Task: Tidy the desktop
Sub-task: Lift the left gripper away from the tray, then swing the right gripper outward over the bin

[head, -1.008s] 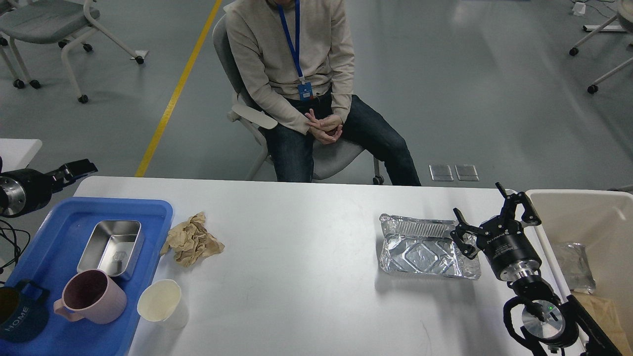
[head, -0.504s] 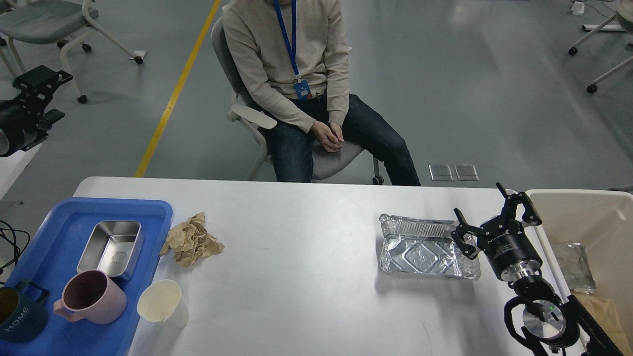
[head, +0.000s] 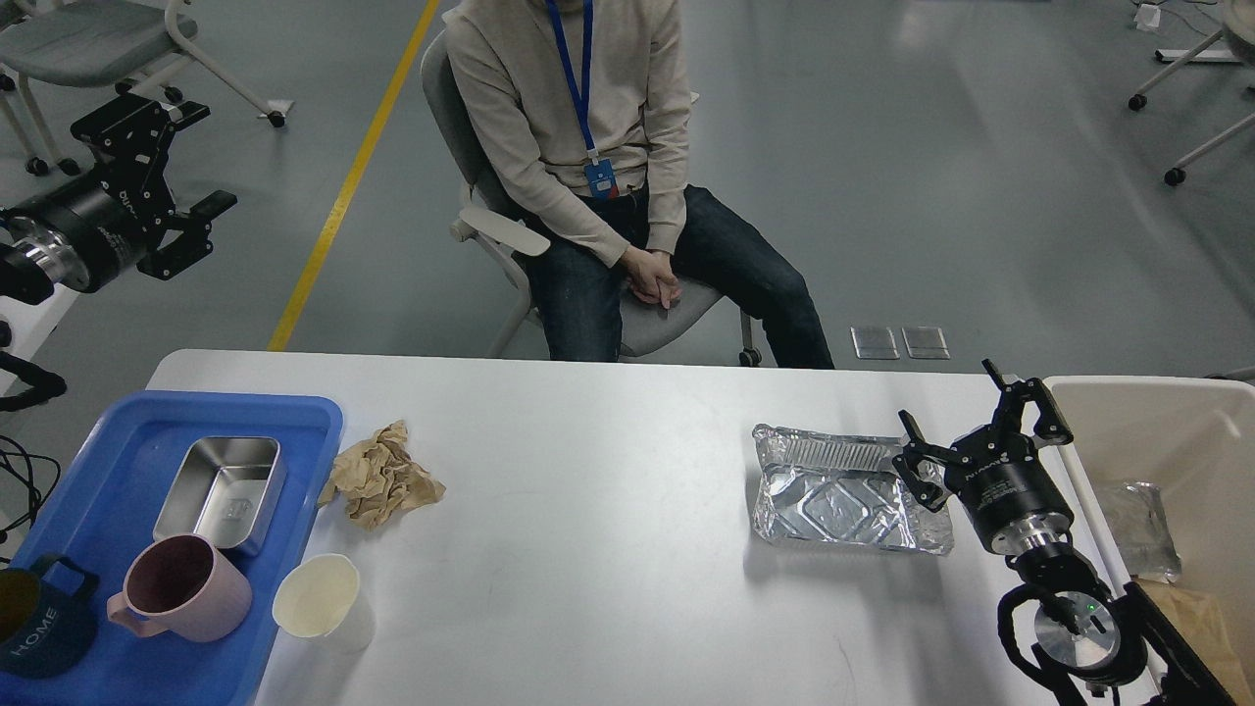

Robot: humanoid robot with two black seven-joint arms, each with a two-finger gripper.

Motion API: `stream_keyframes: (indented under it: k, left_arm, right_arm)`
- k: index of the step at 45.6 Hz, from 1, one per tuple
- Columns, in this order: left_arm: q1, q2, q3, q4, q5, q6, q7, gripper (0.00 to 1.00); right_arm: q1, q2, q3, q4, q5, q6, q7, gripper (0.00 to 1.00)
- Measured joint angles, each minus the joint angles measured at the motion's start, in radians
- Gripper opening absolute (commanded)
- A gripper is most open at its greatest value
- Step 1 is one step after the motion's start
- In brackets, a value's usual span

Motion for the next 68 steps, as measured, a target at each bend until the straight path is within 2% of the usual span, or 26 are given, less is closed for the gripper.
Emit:
stream_keyframes:
  k: [9, 21, 32, 40, 48, 58, 62, 68]
  left_arm:
    - [0.107, -0.100, -0.126, 0.000, -0.196, 0.099, -0.002, 0.96]
    - [0.253, -0.265, -0.342, -0.001, -0.255, 0.115, -0.010, 0.96]
    - [0.294, -0.389, -0.386, -0.022, -0.254, 0.143, -0.017, 0.96]
    - [0.346, -0.446, -0.411, -0.154, -0.252, 0.178, -0.026, 0.96]
    - [0.396, -0.463, -0.445, -0.245, -0.248, 0.232, -0.029, 0.96]
    - [0.448, -0.446, -0.490, -0.287, -0.247, 0.244, -0.029, 0.96]
    - [0.474, -0.442, -0.532, -0.323, -0.245, 0.263, -0.029, 0.96]
    - [0.499, -0.420, -0.557, -0.360, -0.243, 0.336, -0.023, 0.96]
  right_arm:
    - [0.004, -0.002, 0.000, 0.000, 0.000, -0.004, 0.000, 1.00]
    - [0.022, -0.012, -0.003, 0.000, -0.002, -0.004, 0.000, 1.00]
    - [0.048, -0.049, -0.049, 0.000, -0.003, -0.008, 0.000, 1.00]
    - [0.052, -0.089, -0.057, 0.000, -0.003, -0.003, 0.001, 1.00]
    - [0.052, -0.136, -0.059, 0.001, -0.003, 0.007, 0.002, 1.00]
    - [0.073, -0.220, -0.104, 0.001, -0.017, 0.010, 0.003, 1.00]
    - [0.086, -0.256, -0.117, 0.003, -0.071, 0.013, 0.004, 1.00]
    - [0.097, -0.347, -0.120, 0.015, -0.208, 0.031, 0.004, 1.00]
